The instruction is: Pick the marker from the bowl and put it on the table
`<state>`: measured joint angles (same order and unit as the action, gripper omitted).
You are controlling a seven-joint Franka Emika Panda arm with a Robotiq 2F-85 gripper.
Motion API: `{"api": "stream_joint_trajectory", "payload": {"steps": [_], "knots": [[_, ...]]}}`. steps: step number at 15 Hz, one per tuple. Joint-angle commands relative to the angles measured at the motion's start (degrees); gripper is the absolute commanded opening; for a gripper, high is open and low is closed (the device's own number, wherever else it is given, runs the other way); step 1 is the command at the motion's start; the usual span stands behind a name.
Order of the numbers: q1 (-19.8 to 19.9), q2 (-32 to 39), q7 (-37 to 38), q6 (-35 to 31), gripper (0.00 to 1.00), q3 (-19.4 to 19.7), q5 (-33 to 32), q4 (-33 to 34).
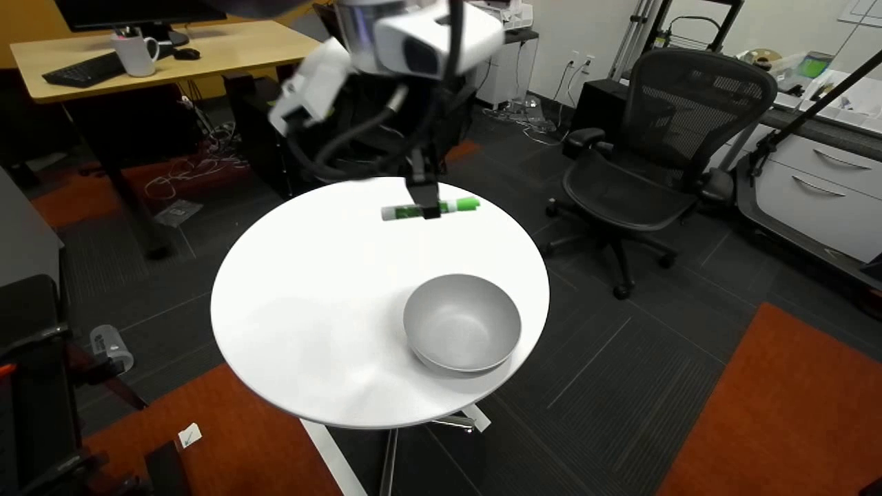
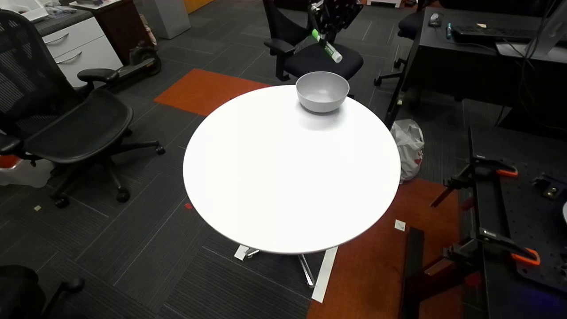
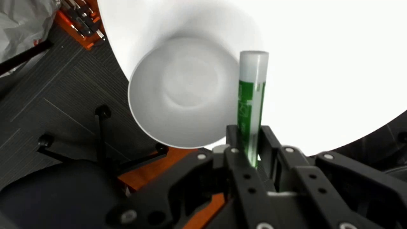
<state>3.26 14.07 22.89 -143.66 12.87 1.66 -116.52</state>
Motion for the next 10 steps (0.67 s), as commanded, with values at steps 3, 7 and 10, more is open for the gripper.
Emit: {"api": "stream_joint_trajectory", "payload": {"steps": [3, 7, 10], "knots": [[-6.5, -12.6, 12.5, -0.1, 0.05, -4.4, -9.5, -15.0], [-7.1, -15.8, 16.6, 0.4, 0.05, -10.0, -8.2, -20.6], [-5.9, -15.1, 17.2, -1.1, 0.05, -11.2, -6.1, -22.8]]}}
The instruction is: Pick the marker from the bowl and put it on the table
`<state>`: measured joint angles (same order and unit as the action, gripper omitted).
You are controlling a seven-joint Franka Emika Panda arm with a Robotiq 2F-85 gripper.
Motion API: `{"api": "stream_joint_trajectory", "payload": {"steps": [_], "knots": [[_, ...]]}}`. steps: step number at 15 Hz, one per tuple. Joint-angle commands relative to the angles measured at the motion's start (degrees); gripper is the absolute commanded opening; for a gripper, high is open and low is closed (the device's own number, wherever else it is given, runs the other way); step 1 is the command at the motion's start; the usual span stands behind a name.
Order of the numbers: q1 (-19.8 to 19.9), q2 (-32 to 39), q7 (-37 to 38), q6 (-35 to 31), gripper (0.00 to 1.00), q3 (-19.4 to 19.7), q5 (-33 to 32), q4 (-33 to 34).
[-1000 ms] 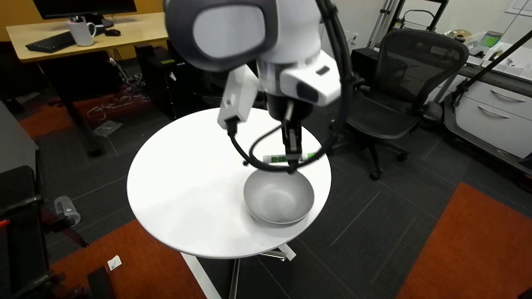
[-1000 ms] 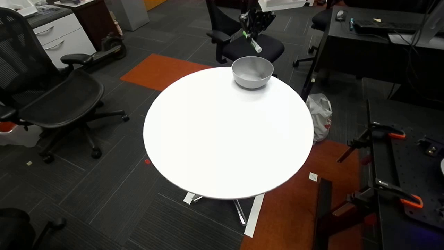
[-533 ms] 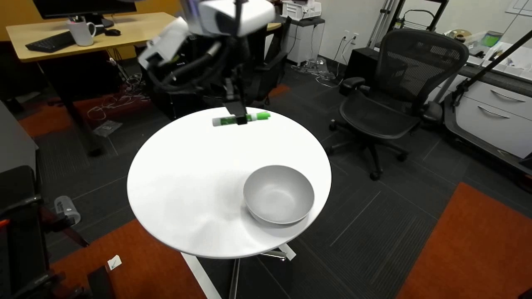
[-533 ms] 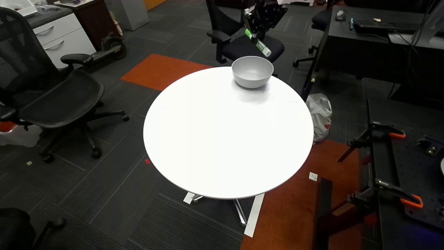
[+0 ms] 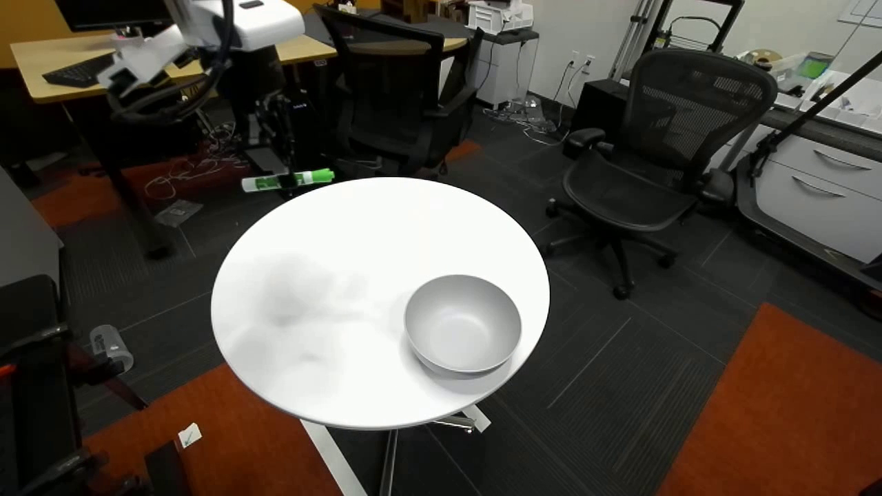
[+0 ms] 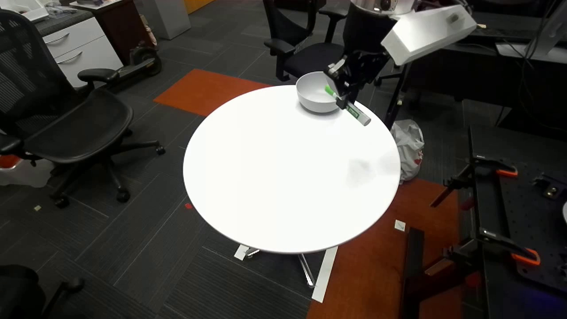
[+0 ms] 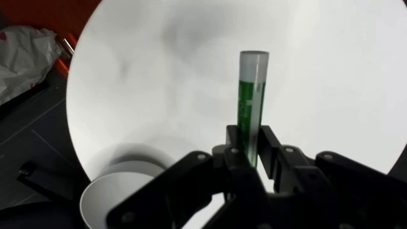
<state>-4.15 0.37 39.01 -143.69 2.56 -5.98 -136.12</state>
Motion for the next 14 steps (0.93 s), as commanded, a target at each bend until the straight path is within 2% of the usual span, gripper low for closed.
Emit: {"api": "stream_joint_trajectory", "payload": {"steps": [1, 6, 9, 12, 14], "knots": [[1.9, -0.7, 0.6, -1.2, 0.05, -0.7, 2.5, -3.6], [3.4, 4.4, 0.4, -3.4, 0.05, -0.1, 4.8, -4.7], [2.9, 8.9, 3.5, -7.9, 0.05, 0.8, 2.1, -4.5], [1.2, 13.7, 8.3, -12.3, 0.05, 3.2, -2.4, -3.7], [-0.1, 16.4, 9.9, -14.0, 0.05, 4.7, -3.3, -3.1]]}}
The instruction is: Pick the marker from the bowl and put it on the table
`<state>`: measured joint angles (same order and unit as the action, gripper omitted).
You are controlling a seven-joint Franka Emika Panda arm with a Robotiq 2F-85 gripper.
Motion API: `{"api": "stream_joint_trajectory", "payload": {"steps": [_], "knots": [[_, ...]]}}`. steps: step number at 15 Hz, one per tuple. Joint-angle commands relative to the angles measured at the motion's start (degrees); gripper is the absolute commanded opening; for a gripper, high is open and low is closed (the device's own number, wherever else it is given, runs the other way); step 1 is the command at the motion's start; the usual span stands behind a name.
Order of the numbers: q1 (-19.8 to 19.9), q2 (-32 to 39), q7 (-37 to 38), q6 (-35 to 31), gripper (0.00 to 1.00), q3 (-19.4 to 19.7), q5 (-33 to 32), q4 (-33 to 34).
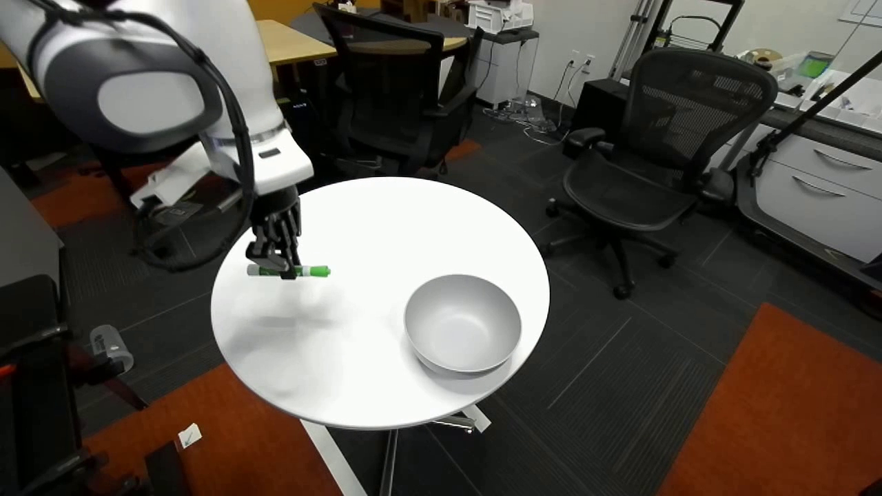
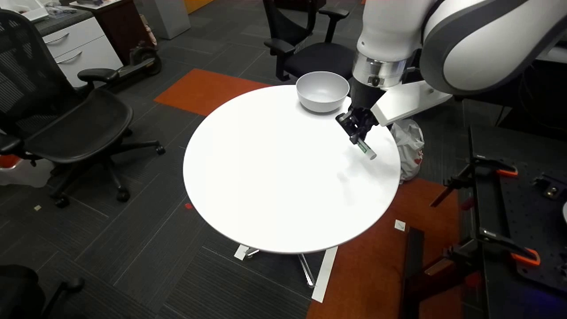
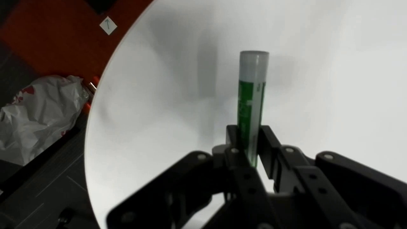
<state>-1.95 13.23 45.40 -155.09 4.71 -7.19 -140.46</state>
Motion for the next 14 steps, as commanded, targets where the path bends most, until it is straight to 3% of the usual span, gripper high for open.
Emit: {"api": "stream_joint_trajectory", "payload": {"steps": [1, 5, 6, 7, 14], "knots": [[-2.8, 4.8, 3.5, -3.2, 0.05, 3.1, -1.9, 1.7], [-4.7, 7.6, 2.9, -4.4, 0.06, 5.0, -0.6, 2.8], [-4.6, 8.1, 1.8, -4.2, 0.44, 4.7, 0.3, 3.1], [-5.0, 8.2, 2.1, -4.4, 0.45, 5.2, 0.3, 3.2], [-6.7, 2.1, 2.8, -3.6, 0.95, 8.3, -1.8, 1.4]]}}
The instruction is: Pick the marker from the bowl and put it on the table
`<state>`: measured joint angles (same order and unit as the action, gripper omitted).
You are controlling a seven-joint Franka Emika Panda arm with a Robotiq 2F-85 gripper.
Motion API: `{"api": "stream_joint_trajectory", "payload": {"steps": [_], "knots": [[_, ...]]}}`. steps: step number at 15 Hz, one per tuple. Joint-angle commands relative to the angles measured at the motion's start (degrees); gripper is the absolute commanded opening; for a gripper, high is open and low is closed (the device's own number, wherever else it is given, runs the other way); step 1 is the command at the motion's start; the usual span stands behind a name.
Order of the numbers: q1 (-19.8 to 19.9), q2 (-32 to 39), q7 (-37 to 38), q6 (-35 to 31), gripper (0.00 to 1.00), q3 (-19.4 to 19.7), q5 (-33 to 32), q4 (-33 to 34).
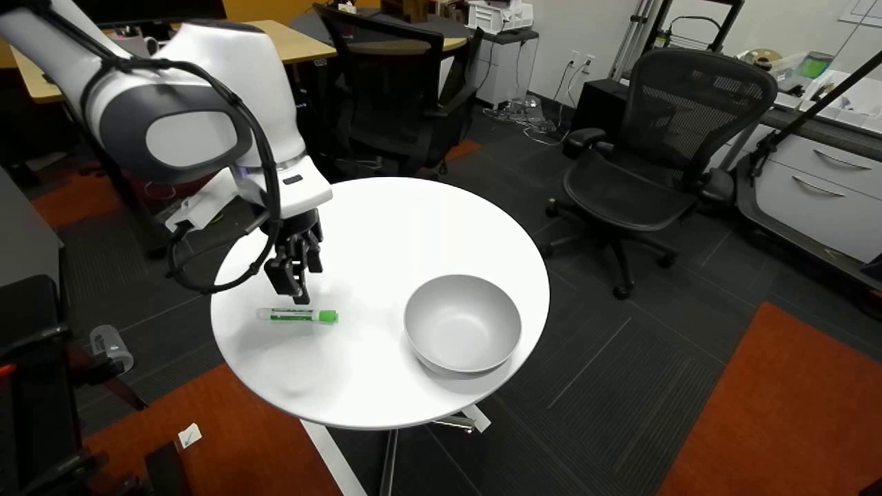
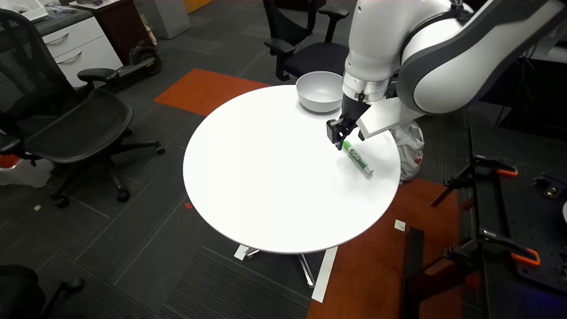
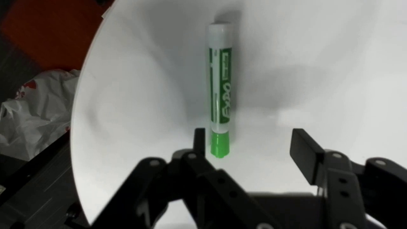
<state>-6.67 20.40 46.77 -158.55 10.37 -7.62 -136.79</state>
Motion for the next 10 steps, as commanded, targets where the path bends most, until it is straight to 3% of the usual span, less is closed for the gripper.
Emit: {"api": "stream_joint_trajectory", "payload": {"steps": [1, 3, 8, 9, 10], "knots": [[-2.1, -6.8, 1.2, 0.3, 0.99, 3.1, -2.0, -3.0], [-2.0, -9.7, 1.1, 1.1, 1.0, 3.7, -3.2, -3.9], [1.2, -15.8, -2.9, 1.6, 1.0, 0.6, -1.6, -5.9], [2.1, -16.5, -4.9, 1.4, 1.0, -0.4, -0.1, -6.2], [1.7, -12.8, -1.7, 0.4, 1.0, 0.0, -2.0, -3.8]]}}
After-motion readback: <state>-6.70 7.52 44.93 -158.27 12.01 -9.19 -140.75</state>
